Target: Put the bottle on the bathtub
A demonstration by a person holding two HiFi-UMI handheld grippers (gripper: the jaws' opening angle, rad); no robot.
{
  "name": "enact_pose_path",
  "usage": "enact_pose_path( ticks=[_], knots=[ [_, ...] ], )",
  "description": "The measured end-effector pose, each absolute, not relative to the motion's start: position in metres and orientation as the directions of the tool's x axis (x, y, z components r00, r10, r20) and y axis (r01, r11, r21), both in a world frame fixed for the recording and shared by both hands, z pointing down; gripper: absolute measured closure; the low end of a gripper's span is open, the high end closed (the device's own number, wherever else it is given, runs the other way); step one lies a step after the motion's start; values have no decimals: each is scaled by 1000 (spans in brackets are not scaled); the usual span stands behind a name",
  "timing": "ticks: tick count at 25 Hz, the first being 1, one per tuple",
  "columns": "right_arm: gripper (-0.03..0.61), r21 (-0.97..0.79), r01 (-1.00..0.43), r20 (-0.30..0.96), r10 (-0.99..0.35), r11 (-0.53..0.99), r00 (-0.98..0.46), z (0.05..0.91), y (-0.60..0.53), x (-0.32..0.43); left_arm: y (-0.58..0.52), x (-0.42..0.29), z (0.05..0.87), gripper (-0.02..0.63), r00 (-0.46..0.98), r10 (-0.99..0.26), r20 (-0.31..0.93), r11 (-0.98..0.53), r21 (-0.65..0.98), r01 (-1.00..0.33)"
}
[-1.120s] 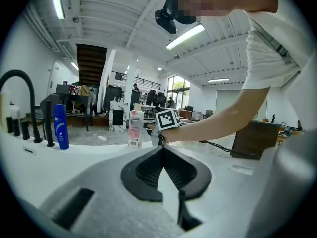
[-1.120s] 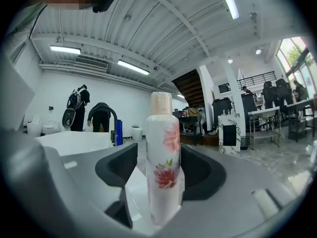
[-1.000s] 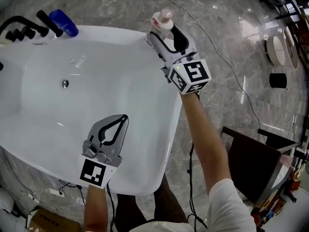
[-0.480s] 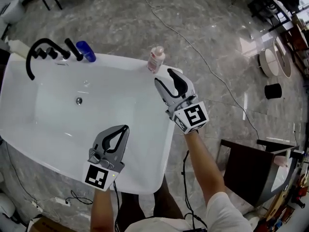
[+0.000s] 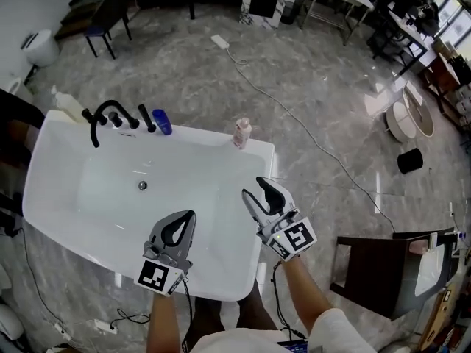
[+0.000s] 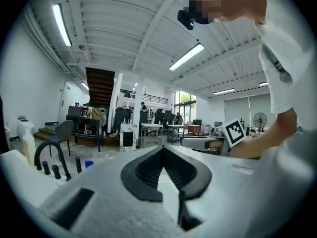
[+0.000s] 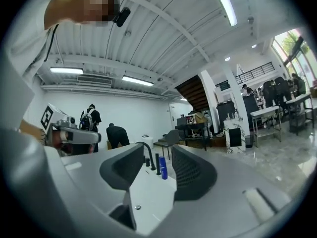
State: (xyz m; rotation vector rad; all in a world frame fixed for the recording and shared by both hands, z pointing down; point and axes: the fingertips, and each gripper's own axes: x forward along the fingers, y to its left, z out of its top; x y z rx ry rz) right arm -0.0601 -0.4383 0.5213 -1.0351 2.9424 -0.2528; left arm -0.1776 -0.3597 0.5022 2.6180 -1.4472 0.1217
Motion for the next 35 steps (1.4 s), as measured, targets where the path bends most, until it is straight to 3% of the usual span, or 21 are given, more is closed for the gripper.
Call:
enact_pose_path(
  ticks=[9, 26, 31, 35],
  knots=[
    [390, -207, -557, -18, -573, 804, -820, 427, -342, -72, -322, -172, 430, 611, 560, -820, 118, -560, 37, -828],
    [463, -40, -571, -148, -570, 820, -808, 262, -265, -37, -264, -156, 326, 612, 605, -795, 34, -606, -17, -795],
    [586, -16, -593, -150, -589, 805, -794, 258, -261, -31, -260, -151, 318, 611, 621, -784, -9, -621, -14, -784],
    [586, -42, -571, -147, -570, 820, -808, 259, -254, -40, -251, -156, 326, 611, 621, -784, 13, -621, -9, -784]
  ],
)
